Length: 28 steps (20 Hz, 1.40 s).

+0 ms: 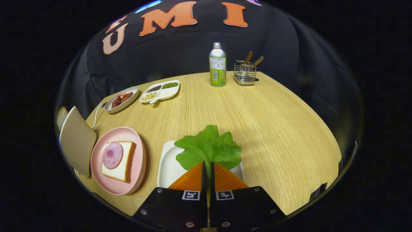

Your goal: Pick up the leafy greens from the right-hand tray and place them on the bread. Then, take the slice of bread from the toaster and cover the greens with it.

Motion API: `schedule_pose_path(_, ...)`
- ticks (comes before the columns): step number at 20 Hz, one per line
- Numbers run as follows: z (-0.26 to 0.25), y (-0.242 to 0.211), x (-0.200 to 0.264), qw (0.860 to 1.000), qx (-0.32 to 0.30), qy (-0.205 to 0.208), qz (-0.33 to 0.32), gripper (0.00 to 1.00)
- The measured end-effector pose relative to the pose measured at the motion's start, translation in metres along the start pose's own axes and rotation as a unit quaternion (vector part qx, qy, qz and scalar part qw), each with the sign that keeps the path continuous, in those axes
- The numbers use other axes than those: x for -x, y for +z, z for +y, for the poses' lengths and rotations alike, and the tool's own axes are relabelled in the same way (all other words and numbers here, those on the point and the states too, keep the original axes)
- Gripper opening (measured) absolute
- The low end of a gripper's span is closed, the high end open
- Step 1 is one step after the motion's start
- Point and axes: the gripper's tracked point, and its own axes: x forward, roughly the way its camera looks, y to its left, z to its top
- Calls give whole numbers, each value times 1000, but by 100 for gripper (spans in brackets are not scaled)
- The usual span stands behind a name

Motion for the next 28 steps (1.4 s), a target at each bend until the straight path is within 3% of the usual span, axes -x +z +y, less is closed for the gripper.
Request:
schedule_pose_path(14, 52, 41, 41, 998, 35, 20, -57, 4)
schedule_pose_path(28, 120, 48, 64, 993, 74, 59, -73, 4)
